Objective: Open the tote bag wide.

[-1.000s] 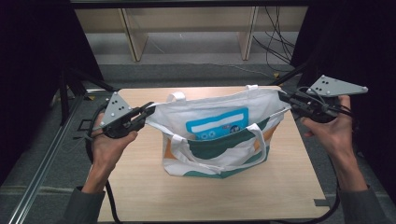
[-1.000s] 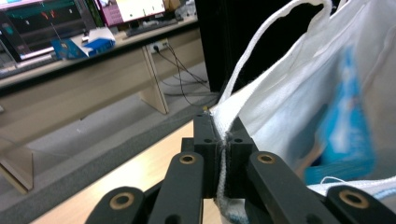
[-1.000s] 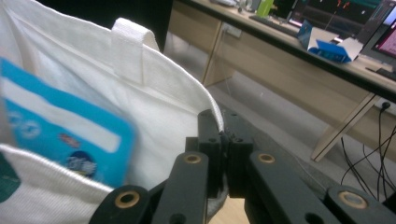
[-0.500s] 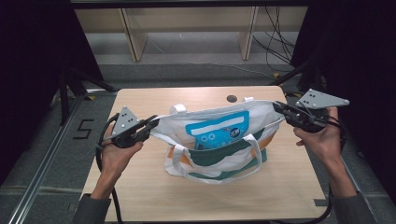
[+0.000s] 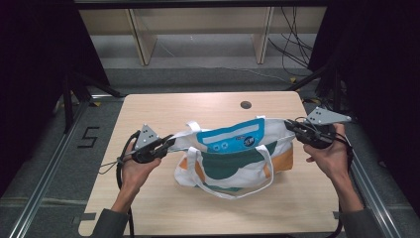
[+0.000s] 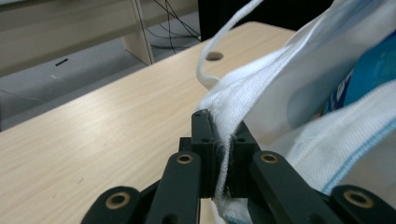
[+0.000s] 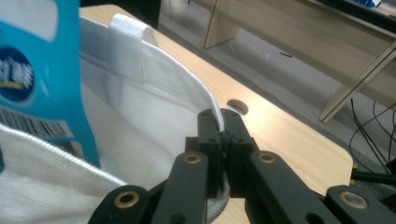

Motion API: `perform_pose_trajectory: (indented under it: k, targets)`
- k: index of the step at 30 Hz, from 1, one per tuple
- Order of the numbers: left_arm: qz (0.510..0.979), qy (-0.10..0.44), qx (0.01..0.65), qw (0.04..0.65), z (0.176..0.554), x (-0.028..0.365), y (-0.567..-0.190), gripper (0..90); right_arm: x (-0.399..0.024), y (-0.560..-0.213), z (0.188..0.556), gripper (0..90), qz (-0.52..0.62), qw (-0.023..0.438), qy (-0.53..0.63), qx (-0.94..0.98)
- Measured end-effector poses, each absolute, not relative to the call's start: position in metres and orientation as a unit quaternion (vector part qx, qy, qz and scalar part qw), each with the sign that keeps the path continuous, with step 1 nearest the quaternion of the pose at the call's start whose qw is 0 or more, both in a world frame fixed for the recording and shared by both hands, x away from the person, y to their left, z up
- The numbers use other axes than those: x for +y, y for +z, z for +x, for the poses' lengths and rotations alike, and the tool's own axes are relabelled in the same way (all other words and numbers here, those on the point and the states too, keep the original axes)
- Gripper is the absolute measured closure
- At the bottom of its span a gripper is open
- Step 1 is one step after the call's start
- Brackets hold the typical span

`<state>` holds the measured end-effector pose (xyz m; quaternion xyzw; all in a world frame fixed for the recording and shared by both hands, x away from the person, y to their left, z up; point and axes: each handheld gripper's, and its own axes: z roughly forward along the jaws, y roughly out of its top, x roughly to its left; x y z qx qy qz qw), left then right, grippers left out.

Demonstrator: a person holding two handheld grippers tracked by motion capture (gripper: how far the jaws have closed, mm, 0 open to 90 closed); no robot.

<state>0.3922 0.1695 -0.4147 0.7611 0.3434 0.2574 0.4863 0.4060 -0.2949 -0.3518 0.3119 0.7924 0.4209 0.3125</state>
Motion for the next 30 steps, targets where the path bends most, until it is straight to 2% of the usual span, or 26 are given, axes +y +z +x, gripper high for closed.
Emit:
perform_pose_trajectory:
  k: [11, 13, 16, 17, 30]
  targets:
    - [0.786, 0.229, 0.358, 0.449, 0.410, 0.161, -0.459, 84.4, -0.295, -0.397, 0.417, 88.1, 0.345, 0.291, 0.412, 0.791]
    - [0.792, 0.224, 0.355, 0.443, 0.411, 0.159, -0.464, 84.3, -0.296, -0.401, 0.418, 88.1, 0.353, 0.273, 0.405, 0.798]
    - [0.804, 0.226, 0.346, 0.428, 0.411, 0.160, -0.465, 84.3, -0.294, -0.402, 0.416, 88.1, 0.357, 0.272, 0.404, 0.797]
    - [0.797, 0.219, 0.352, 0.439, 0.411, 0.158, -0.468, 84.3, -0.294, -0.403, 0.416, 88.1, 0.349, 0.287, 0.406, 0.794]
    - [0.812, 0.188, 0.346, 0.430, 0.404, 0.150, -0.489, 84.2, -0.300, -0.430, 0.411, 88.0, 0.359, 0.251, 0.384, 0.813]
